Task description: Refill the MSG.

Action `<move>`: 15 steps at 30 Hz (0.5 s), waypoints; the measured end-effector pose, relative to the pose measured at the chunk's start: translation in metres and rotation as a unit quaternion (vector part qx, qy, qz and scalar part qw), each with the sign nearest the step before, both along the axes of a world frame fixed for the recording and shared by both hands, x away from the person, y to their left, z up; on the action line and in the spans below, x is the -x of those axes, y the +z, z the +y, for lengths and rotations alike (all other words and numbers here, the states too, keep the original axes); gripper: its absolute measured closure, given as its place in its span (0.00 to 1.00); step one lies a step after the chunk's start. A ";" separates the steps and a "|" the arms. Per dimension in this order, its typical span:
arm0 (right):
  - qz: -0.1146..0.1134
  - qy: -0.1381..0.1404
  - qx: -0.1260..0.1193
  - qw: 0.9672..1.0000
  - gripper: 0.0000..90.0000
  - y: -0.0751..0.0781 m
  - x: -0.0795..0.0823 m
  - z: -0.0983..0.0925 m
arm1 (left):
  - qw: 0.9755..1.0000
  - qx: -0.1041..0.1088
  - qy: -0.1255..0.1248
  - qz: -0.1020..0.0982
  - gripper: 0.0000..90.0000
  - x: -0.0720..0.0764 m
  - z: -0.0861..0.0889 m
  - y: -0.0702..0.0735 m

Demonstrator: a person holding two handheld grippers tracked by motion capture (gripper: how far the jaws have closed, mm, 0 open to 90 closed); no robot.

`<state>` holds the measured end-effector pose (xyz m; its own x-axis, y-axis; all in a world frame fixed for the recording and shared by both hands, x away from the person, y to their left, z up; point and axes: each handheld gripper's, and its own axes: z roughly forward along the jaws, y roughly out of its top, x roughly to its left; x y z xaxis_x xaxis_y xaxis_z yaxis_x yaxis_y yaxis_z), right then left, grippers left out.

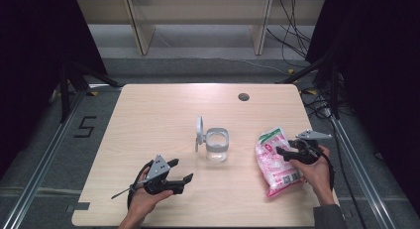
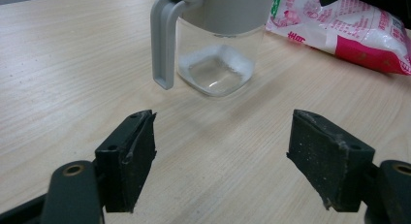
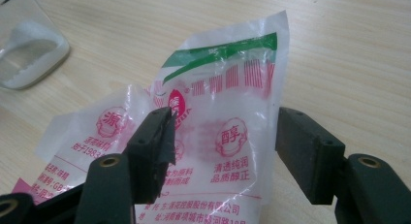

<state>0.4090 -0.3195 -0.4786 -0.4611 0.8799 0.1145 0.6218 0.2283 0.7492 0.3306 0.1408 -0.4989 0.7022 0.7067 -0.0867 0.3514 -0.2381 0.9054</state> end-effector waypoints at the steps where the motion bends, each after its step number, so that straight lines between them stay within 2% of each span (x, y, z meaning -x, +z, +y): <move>1: -0.017 0.010 0.012 1.000 0.44 -0.001 -0.004 -0.003 | 1.000 -0.010 -0.010 -0.012 0.27 -0.002 0.001 0.000; 3: -0.005 0.012 0.008 1.000 0.45 -0.002 -0.006 -0.003 | 1.000 0.002 -0.004 0.001 0.27 -0.001 -0.001 -0.001; 5: 0.007 0.006 0.000 1.000 0.45 -0.004 -0.007 0.000 | 1.000 0.003 -0.003 0.001 0.27 -0.001 -0.001 -0.002; 6: 0.005 0.012 0.011 1.000 0.47 -0.004 -0.009 -0.001 | 1.000 0.003 -0.003 0.001 0.27 -0.001 0.000 -0.002; 7: 0.008 0.019 0.004 1.000 0.48 -0.006 -0.011 -0.001 | 1.000 0.004 -0.002 0.001 0.27 -0.001 0.000 -0.002; 8: 0.007 0.016 0.013 1.000 0.53 -0.007 -0.011 -0.001 | 1.000 0.003 -0.003 0.001 0.27 -0.001 0.000 -0.002; 9: 0.007 0.017 0.019 1.000 0.64 -0.007 -0.011 -0.001 | 1.000 0.008 -0.001 0.002 0.27 -0.001 -0.001 -0.002; 10: 0.000 0.017 0.024 1.000 0.68 -0.007 -0.010 -0.001 | 1.000 0.008 -0.001 0.001 0.27 -0.001 -0.001 -0.002; 11: 0.008 0.019 0.015 1.000 0.75 -0.007 -0.010 -0.002 | 1.000 0.007 -0.001 0.002 0.27 -0.001 -0.001 -0.002; 12: 0.006 0.020 0.017 1.000 0.78 -0.007 -0.010 -0.002 | 1.000 0.008 0.000 0.003 0.27 -0.001 -0.001 -0.002; 13: 0.006 0.011 0.014 1.000 0.81 -0.007 -0.009 -0.001 | 1.000 -0.005 -0.001 0.003 0.27 -0.001 -0.001 -0.002; 15: -0.003 0.020 0.016 1.000 0.88 -0.007 -0.010 -0.004 | 1.000 0.002 -0.004 0.002 0.27 0.000 -0.002 -0.003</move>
